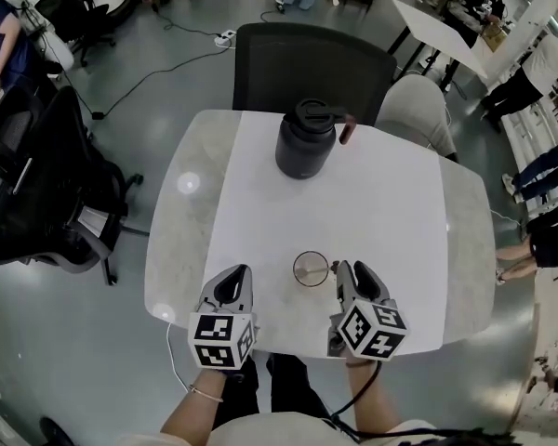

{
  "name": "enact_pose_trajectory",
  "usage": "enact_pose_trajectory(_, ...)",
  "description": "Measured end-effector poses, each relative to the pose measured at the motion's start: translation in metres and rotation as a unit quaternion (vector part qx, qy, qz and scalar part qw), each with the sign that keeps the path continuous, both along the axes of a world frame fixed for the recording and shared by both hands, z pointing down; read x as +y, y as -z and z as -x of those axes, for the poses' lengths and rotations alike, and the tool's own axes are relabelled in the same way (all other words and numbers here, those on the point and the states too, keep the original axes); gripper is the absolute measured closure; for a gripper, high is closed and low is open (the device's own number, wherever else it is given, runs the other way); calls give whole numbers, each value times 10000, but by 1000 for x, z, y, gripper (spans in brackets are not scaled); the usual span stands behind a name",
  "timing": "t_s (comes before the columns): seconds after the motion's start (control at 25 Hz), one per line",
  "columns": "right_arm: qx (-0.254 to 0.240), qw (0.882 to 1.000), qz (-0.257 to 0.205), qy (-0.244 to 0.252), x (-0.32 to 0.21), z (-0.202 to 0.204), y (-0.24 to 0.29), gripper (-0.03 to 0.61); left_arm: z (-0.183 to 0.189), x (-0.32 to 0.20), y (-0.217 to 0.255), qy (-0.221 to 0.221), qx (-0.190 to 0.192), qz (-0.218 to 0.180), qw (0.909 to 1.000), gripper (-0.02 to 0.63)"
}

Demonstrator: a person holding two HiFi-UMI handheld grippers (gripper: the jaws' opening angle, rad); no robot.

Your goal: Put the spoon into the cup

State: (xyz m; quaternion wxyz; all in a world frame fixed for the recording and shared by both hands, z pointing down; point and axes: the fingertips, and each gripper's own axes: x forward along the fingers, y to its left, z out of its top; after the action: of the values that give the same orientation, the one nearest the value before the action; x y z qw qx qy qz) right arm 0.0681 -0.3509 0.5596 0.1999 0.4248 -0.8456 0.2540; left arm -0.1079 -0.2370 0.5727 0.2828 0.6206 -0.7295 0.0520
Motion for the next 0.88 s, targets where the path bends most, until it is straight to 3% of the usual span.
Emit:
enact_pose_trajectory(0.24,-90,9993,-265,-229,-10,-24,30,450,-11,-19,36,-156,-174,-341,9991,595)
enact_pose_trajectory(0.56,-275,9961,-690,-475,-21,-55,72,534,-26,-42,84,-330,-427,-826,9951,594)
enact_pose_trajectory(0.88,-420,9897,-1287,-468,-34,-70,119,546,-28,-61,119,-338,-558,-1241,9901,595)
